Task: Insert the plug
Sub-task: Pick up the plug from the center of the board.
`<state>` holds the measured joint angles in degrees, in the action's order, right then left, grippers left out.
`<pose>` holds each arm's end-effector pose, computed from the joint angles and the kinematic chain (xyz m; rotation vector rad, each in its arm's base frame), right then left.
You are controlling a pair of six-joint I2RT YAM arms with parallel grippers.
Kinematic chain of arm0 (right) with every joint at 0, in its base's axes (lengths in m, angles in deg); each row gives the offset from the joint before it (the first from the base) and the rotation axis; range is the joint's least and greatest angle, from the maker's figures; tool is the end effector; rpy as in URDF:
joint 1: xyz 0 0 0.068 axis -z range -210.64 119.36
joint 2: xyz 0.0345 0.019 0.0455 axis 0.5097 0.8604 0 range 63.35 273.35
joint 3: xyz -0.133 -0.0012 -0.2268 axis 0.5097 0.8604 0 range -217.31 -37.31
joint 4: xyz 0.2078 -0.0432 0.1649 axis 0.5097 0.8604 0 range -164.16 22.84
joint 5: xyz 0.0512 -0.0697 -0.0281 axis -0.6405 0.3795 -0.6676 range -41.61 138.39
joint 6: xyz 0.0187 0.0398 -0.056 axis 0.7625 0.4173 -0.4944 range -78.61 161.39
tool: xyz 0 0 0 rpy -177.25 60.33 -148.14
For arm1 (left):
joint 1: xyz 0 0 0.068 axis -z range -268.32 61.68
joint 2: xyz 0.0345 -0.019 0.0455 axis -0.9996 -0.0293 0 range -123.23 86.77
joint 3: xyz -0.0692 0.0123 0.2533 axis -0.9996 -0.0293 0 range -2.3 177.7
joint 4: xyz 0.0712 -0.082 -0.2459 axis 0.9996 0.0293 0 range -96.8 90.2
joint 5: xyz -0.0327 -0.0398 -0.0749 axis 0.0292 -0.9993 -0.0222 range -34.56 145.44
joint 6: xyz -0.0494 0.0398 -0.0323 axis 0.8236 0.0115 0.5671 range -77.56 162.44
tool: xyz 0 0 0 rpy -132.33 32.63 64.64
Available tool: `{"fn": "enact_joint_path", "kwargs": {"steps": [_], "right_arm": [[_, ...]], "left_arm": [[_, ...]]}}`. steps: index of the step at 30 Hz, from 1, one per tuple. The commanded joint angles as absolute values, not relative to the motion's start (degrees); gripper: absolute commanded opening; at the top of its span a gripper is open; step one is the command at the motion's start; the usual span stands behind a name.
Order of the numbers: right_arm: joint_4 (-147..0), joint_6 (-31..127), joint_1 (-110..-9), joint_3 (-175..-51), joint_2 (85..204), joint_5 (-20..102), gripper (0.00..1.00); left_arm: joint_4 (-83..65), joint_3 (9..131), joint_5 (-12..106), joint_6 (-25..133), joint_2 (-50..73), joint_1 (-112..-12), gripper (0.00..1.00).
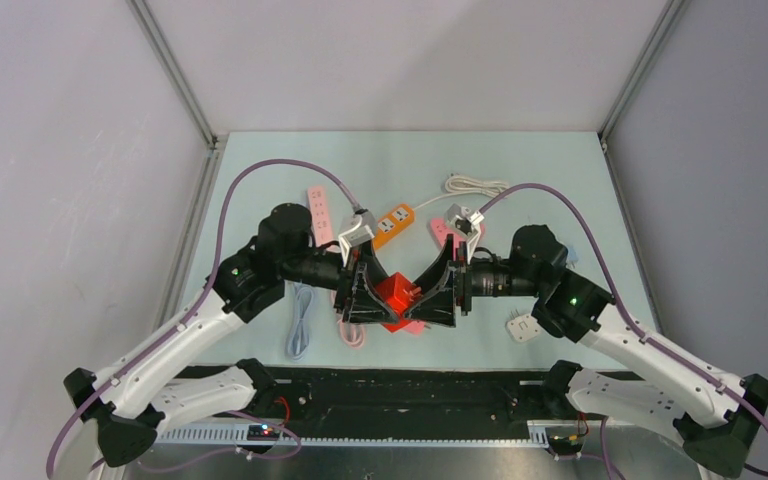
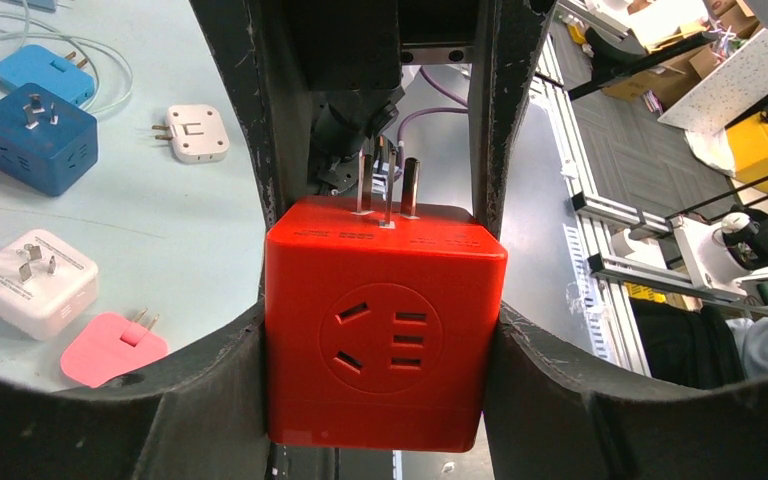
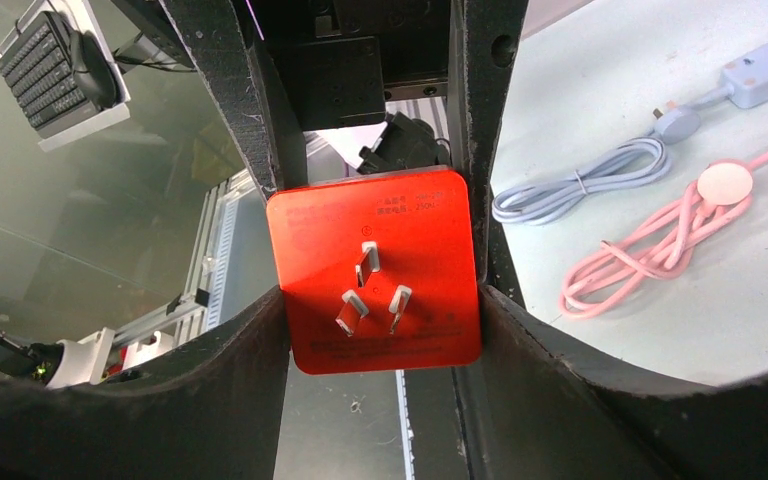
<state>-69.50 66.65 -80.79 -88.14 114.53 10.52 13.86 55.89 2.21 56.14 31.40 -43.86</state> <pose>0.1223 0.2026 0.3591 -0.9396 1.6345 1.4960 0.1308 -0.1940 0.3611 1.1935 1.6769 -1.5313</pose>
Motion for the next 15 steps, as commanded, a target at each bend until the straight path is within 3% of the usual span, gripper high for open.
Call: {"fn": "enact_joint_path", "kwargs": {"steps": [1,2,3,6,10,15], "right_arm": [[-72.1,64.5,-81.1,-90.1,115.6,11.5,0.03],[-72.1,64.9,-81.0,-90.1,115.5,12.5,0.0],[-72.3,65.1,-80.9,-90.1,115.3,13.1,0.0],[-73.4,67.4,-80.4,-90.1,114.3,17.0,0.0],[-78.4,71.0,-79.3,-89.0,112.6,20.9,0.0],[-81.5,74.6,-77.7,-88.2,111.3,22.8,0.0]], "left_arm": [[8.4,59.8,-0.2,57.6,32.3,-43.0,0.39],[8.4,59.9,0.0,57.6,32.4,-43.0,0.45],[8.4,59.9,0.4,57.6,32.5,-43.0,0.58],[8.4,60.0,2.2,57.8,33.1,-43.0,0.79],[7.3,60.1,8.5,60.2,34.1,-43.0,0.92],[3.4,59.9,13.7,66.4,35.4,-43.0,0.95]]}}
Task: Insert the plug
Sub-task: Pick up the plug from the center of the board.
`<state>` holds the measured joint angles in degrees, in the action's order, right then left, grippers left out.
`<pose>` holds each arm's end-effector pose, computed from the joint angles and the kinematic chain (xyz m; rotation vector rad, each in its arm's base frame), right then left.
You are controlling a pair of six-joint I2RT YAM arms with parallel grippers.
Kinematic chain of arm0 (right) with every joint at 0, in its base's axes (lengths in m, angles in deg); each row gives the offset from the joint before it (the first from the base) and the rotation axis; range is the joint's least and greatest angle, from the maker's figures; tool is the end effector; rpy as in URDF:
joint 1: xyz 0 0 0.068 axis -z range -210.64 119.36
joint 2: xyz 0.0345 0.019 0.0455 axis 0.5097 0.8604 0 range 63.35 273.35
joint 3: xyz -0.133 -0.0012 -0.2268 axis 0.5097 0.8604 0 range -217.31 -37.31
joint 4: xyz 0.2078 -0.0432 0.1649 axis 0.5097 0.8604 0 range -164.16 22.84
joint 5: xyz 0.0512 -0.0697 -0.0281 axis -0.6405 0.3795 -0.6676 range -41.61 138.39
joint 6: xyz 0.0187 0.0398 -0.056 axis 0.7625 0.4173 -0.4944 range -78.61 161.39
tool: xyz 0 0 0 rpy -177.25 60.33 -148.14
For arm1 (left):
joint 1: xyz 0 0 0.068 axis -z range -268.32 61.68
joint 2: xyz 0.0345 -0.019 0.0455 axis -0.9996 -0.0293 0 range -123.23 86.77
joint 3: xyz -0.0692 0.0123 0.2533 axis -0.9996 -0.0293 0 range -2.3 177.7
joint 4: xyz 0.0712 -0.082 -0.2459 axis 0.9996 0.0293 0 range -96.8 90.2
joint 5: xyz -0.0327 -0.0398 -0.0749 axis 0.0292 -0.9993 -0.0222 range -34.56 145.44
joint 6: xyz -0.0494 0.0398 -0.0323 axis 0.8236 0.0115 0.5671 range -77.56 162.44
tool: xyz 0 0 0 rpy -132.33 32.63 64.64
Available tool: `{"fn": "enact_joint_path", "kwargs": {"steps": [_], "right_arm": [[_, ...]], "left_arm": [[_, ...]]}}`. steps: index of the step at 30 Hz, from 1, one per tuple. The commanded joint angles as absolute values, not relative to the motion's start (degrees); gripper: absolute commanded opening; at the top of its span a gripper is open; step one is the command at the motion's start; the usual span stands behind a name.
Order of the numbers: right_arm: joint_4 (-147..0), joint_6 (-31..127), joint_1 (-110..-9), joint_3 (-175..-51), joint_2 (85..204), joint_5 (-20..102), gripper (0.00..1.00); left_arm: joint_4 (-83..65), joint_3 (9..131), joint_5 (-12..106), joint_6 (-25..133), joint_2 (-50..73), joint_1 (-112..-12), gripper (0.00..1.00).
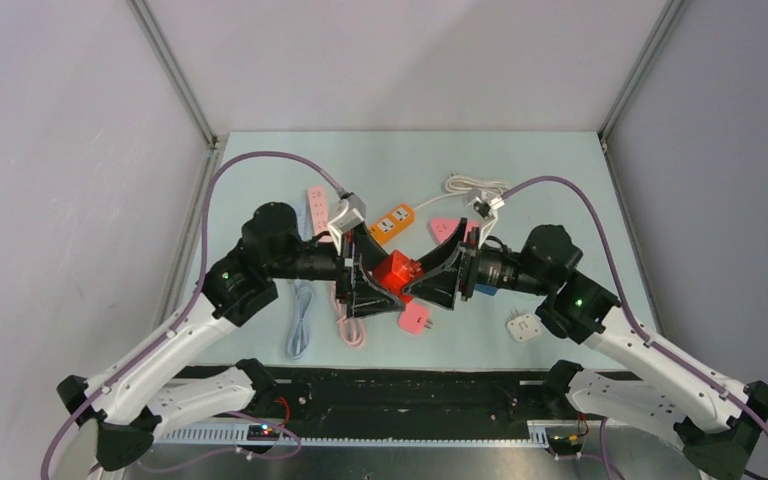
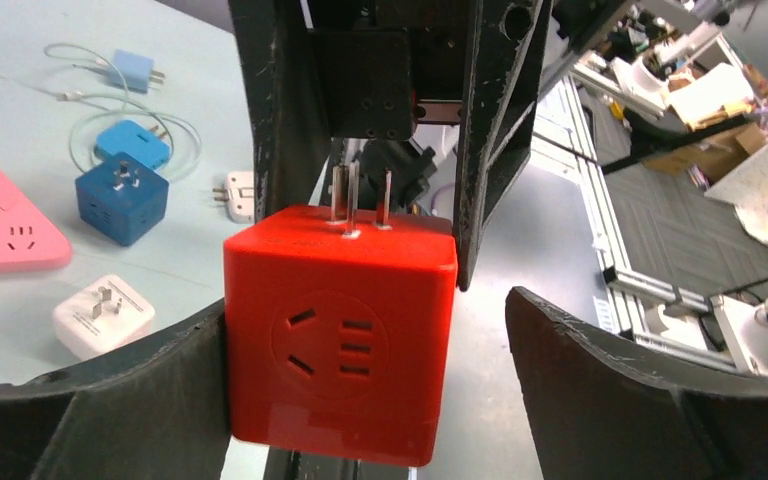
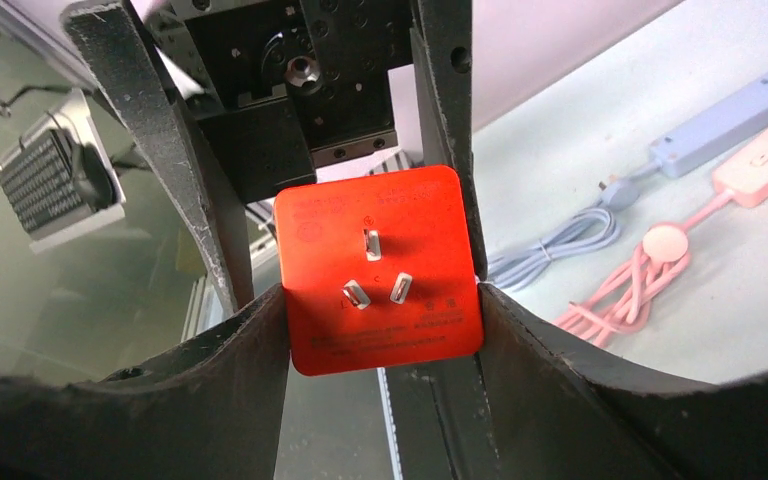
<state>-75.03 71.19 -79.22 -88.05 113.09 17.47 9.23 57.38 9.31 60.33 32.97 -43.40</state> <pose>0.1309 0.1938 0.3756 -0.7479 1.5795 1.4573 0.1319 -0.1911 0.3835 1.0618 1.6269 -1.4630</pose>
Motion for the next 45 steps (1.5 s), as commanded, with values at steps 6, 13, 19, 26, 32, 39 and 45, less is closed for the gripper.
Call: {"fn": "enact_joint_path", "kwargs": {"steps": [6,13,19,26,32,39,45], "right_arm": [[-84.7,78.3,-76.4,-87.9,109.4,25.3,0.0],[-89.7,84.1,-76.0,-87.2,108.5,29.6,0.0],[-95.9,91.1,-76.0,-85.4,109.3,33.5,0.0],[-101.6,98.9,-76.4,-83.9,110.5,39.3,0.0],[-103.1,101.0,-77.1,-83.6,111.1,43.2,0.0],[-104.0,103.1,-77.4,-83.5,112.9,41.7,0.0],[-102.7,103.9,-77.6,-83.5,113.1,41.1,0.0]], "left_arm": [[-12.6,55.4,20.4,81.0,37.6,-44.0,0.97],[-22.9,52.5,30.9,95.5,35.6,-44.1,0.98],[-29.6,49.8,35.0,100.7,35.9,-43.9,0.98],[-31.9,47.1,37.2,100.7,36.4,-43.7,0.97],[-32.3,45.8,38.7,99.6,36.8,-43.6,0.83],[-32.3,45.4,39.1,98.7,35.9,-43.7,0.7],[-32.3,46.3,39.4,97.5,34.8,-43.6,0.73]]}}
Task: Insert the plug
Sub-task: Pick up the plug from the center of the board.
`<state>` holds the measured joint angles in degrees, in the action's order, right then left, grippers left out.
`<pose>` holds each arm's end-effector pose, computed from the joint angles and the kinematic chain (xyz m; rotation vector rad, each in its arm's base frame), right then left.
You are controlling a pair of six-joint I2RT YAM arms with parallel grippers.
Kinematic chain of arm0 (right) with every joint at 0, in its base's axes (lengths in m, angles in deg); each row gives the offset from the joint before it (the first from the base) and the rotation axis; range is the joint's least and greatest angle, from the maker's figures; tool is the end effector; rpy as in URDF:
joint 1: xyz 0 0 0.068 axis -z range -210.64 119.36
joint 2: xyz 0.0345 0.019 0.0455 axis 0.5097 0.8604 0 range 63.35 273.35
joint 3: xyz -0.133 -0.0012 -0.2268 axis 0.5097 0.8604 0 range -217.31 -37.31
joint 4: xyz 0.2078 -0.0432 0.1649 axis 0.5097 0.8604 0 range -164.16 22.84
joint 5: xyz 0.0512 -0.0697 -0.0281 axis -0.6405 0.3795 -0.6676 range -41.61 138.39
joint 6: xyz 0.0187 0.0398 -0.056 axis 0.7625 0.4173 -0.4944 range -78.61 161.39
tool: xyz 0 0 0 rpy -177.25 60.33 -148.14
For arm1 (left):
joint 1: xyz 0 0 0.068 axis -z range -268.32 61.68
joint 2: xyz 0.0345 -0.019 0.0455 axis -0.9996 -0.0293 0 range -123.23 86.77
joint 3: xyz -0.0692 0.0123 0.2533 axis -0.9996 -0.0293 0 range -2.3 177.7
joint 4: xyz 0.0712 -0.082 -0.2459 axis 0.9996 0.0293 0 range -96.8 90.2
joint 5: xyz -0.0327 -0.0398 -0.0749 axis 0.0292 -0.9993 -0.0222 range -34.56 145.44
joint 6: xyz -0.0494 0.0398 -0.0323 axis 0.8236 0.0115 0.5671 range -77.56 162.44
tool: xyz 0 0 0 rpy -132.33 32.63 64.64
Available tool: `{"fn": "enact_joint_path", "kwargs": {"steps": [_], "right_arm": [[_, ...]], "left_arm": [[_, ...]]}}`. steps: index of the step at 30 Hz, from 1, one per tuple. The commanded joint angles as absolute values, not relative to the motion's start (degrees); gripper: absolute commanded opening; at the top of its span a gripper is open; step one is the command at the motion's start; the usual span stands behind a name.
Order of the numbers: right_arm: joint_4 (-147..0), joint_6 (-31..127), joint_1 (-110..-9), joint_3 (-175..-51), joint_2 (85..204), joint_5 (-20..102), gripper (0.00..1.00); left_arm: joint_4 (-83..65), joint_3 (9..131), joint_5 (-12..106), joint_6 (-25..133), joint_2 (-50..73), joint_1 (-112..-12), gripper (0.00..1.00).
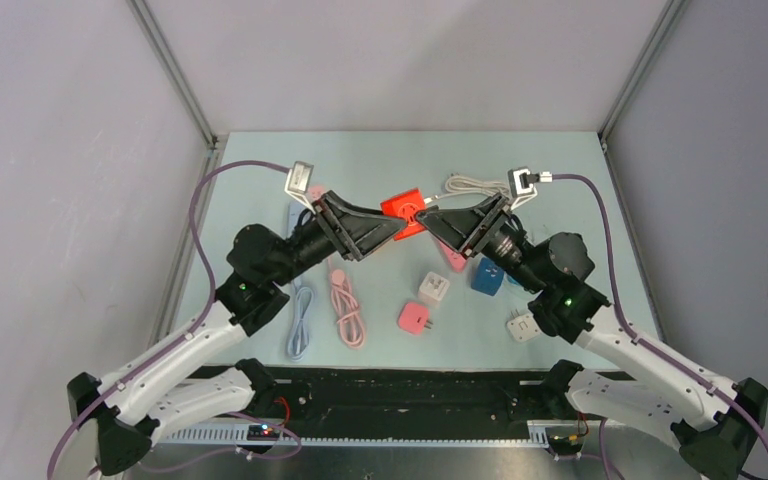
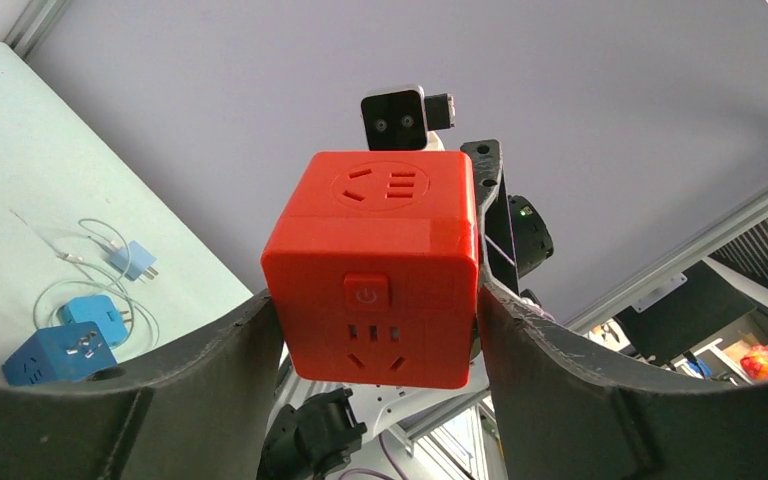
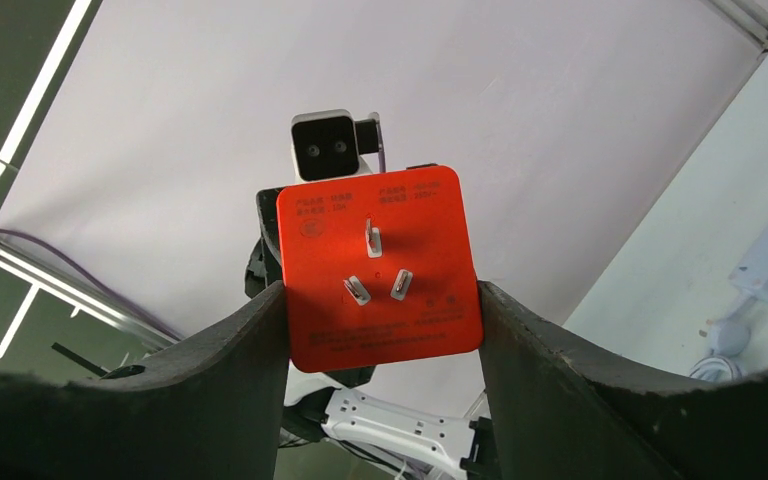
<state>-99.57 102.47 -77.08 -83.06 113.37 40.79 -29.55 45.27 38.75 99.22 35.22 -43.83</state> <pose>0.1576 0.1769 0.3966 0.0435 1.3967 1.6913 0.1607 -0.1814 0.3963 0.1380 1.4511 -1.6740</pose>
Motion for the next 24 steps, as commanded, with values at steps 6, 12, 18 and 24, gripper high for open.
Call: {"fn": "enact_joint_path", "kwargs": {"steps": [6,12,18,24], "right_arm": [[-102.6,104.0,-77.5,-83.6,113.7,40.7,0.0],[-98.3,103.8,-76.4,-83.6,113.0,40.2,0.49],[-82.9,101.3,-68.7,-83.6,109.2,39.5,0.86],[-67.6,95.4,-57.7,-84.2,110.0,39.2,0.84]], "left_arm": [[-32.4,47.2,39.1,96.2,33.6,-43.8,0.65],[-31.2,47.0,37.9,95.9,33.7,-46.8,0.03],[-21.5,44.8,40.0,92.7,34.9,-53.9,0.0],[0.7,46.9,50.3,83.5,35.3,-59.7,0.0]]}}
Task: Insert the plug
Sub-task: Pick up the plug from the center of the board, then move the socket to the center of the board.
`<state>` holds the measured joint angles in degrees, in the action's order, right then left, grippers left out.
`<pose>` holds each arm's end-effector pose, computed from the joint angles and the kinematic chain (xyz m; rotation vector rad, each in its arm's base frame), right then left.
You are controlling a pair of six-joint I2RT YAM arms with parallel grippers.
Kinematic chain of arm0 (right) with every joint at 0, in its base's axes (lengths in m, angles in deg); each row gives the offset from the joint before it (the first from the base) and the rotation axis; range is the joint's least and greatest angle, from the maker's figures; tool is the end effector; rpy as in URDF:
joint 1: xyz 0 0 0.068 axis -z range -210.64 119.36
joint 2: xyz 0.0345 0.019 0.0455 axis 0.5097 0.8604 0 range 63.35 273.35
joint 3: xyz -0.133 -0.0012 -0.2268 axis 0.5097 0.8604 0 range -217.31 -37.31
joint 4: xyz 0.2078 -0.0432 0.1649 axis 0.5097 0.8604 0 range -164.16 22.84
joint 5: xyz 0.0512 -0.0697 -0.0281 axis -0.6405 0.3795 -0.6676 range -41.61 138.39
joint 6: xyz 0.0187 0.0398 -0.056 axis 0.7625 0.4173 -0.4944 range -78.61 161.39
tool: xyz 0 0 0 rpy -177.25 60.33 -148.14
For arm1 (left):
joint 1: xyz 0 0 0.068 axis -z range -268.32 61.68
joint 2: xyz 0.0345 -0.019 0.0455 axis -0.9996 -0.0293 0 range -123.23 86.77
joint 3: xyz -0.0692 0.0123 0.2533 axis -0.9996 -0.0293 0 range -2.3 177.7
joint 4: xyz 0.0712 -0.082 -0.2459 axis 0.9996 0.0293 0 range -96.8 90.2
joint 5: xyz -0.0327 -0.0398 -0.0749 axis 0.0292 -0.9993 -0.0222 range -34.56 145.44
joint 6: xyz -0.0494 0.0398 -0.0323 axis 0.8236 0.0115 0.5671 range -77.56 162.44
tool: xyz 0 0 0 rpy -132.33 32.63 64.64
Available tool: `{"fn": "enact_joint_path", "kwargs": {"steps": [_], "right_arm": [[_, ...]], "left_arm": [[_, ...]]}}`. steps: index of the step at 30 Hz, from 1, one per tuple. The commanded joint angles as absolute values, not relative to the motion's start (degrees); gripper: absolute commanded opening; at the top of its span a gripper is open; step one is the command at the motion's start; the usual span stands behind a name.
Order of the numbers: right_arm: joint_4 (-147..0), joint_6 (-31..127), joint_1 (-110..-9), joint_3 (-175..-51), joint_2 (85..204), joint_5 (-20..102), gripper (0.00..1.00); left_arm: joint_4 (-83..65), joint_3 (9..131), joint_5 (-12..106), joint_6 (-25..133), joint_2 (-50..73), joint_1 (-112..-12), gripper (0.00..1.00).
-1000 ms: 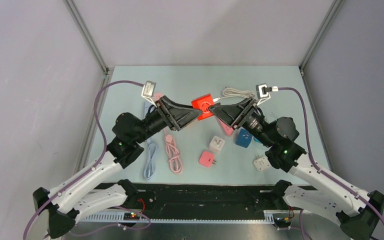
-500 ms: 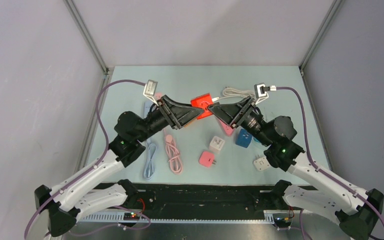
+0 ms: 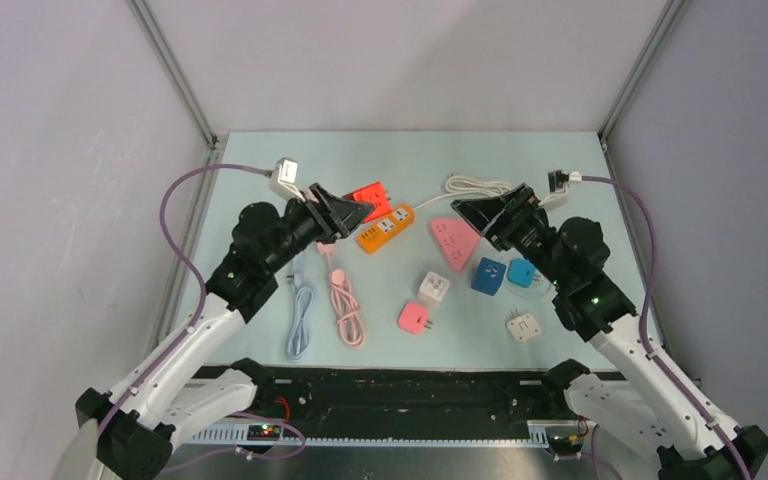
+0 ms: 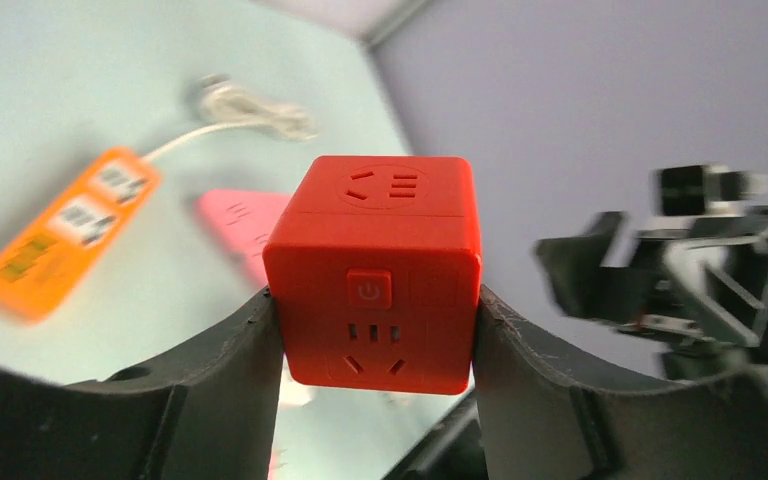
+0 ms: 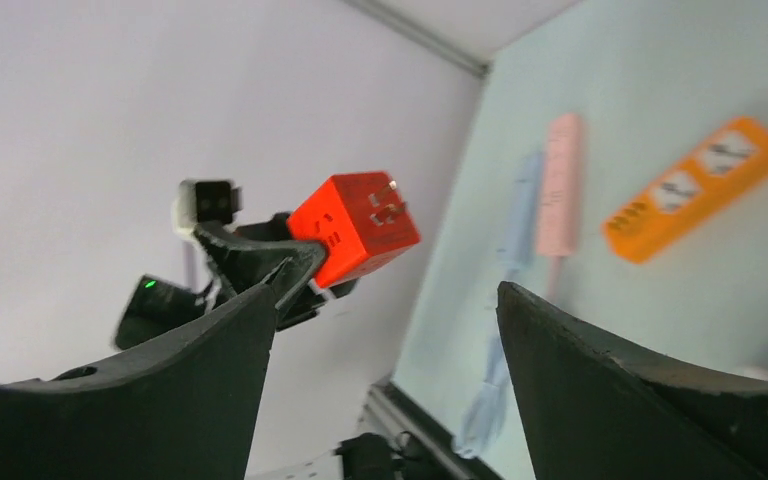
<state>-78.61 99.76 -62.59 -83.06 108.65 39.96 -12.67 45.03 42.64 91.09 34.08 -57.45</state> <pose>0.1867 0.1265 0.3671 0.2471 1.6299 1.3549 0.2119 -0.1418 0.3525 -0.0724 1.7068 -1.2417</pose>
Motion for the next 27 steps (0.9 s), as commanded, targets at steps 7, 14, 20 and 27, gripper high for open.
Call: {"fn": "enact_joint_path", "kwargs": {"steps": [7,14,20,27], "right_arm": [[-60.8,86.4,-56.8,-95.8,134.5,41.7,0.75],[-59.6,81.3,-58.1,-113.1,157.8,49.9,0.71],[-54.8,80.1,-58.8,-129.0,175.8,54.5,0.6],[-52.1,82.7,-60.1,-139.2,186.4,59.1,0.51]], "left_arm": [[4.9,48.0,42.6,82.7,31.4,-65.5,0.0],[5.0,50.3,21.2,76.7,27.9,-68.5,0.0],[5.3,48.7,22.7,76.2,30.0,-68.6,0.0],[6.3,47.9,27.2,77.1,29.7,-68.7,0.0]]}}
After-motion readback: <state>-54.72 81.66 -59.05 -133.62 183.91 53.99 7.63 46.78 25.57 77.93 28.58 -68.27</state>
